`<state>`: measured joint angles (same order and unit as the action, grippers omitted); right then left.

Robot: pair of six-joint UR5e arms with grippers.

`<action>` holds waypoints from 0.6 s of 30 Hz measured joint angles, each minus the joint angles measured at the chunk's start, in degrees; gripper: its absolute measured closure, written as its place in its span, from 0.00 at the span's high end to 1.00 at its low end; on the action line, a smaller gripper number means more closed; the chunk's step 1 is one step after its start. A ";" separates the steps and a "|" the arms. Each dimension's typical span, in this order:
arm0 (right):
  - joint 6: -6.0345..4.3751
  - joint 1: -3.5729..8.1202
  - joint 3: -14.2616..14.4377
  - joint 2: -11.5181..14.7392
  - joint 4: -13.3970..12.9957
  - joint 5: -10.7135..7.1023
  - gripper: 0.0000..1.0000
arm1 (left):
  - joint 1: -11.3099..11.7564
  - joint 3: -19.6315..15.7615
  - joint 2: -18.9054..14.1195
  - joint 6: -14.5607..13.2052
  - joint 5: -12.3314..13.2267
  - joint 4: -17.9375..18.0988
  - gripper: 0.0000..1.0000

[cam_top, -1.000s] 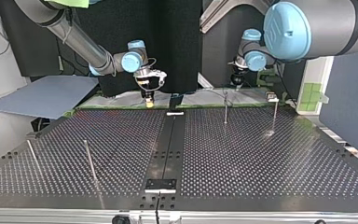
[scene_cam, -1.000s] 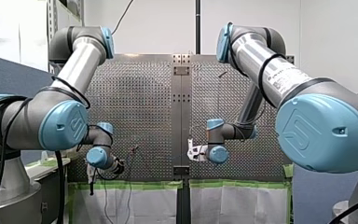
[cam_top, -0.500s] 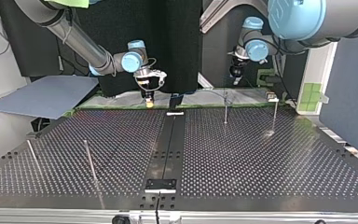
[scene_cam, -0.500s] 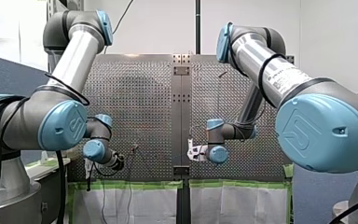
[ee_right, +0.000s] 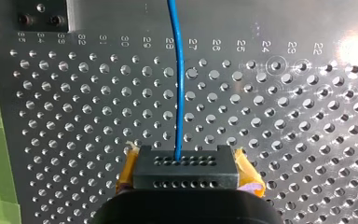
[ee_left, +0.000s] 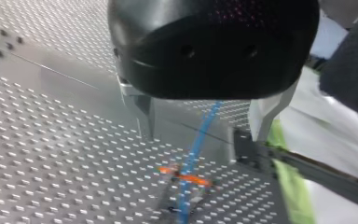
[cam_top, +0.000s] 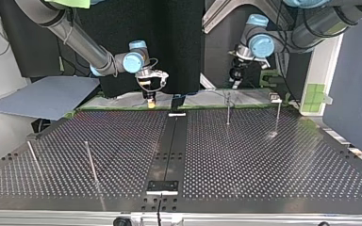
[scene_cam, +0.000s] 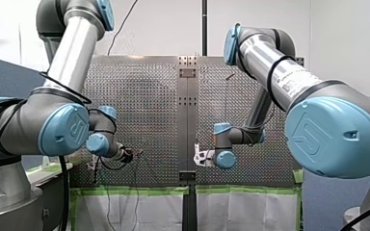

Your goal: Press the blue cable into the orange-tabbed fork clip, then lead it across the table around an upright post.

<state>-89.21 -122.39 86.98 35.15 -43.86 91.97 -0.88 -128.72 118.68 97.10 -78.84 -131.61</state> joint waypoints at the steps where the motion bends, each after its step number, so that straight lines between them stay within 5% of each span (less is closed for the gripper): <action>1: 0.00 0.00 0.00 -0.01 0.00 0.00 0.00 | -0.05 0.00 -0.42 0.30 0.00 0.29 1.00; 10: -0.02 0.00 -0.01 -0.09 0.00 -0.08 0.00 | -0.87 -0.02 -4.13 4.00 -0.03 2.34 1.00; 18: -0.02 0.00 -0.02 -0.11 -0.16 -0.10 0.00 | -2.17 -0.02 -3.62 4.76 -3.55 2.71 1.00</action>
<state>-89.23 -122.39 86.96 35.04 -44.03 91.87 -3.04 -128.74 115.05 101.86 -82.39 -128.89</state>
